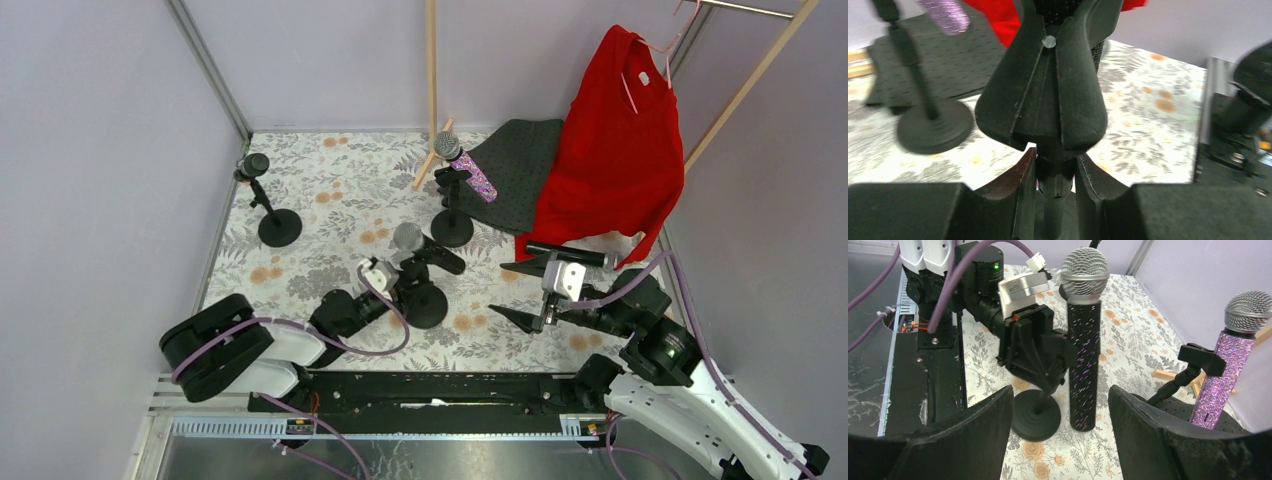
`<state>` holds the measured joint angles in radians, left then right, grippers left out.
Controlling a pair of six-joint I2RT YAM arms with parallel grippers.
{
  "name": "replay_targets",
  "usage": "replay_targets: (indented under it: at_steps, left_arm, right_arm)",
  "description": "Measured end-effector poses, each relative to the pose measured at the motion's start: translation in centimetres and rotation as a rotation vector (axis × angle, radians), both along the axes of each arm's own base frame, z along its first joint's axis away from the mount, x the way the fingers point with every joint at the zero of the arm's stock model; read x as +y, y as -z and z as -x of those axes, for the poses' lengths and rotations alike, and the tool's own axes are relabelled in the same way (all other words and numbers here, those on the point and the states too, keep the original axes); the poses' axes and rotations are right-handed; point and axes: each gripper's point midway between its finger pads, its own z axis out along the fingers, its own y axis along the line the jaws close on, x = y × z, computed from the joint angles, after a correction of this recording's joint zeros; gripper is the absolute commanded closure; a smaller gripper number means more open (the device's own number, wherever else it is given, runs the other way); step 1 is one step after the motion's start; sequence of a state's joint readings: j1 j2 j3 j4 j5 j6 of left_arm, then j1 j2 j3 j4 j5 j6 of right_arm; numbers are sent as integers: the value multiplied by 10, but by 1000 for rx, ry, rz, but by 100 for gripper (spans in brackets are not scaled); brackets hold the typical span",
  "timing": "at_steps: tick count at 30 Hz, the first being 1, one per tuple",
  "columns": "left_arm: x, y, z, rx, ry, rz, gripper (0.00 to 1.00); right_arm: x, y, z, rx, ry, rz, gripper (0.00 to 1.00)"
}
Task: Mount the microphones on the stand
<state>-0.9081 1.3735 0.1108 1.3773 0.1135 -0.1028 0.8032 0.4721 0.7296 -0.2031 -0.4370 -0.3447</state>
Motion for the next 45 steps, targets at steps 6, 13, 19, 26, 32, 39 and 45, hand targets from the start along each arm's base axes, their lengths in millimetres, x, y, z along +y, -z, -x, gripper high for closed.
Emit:
replay_targets:
  at_steps: [6, 13, 19, 26, 32, 39, 45]
  left_arm:
    - [40, 0, -48, -28, -183, -60, 100]
    - [81, -3, -120, -36, -357, -73, 100]
    - [98, -1, -166, -14, -393, -30, 100]
    - [98, -1, -189, -25, -382, -24, 50]
    - [94, -19, -183, -86, -338, 9, 15]
    - [103, -22, -157, -92, -340, 19, 1]
    - [119, -8, -120, 6, -373, 62, 1]
  right_arm:
    - [-9, 7, 6, 19, 17, -9, 25]
    - [-13, 17, 7, 55, 36, 1, 25]
    - [-15, 19, 9, 69, 39, 2, 25]
    - [-17, 23, 9, 82, 51, 14, 25]
    - [-19, 25, 8, 84, 62, 17, 24]
    - [-20, 26, 8, 86, 64, 20, 24]
    - [-25, 31, 2, 110, 120, 9, 21]
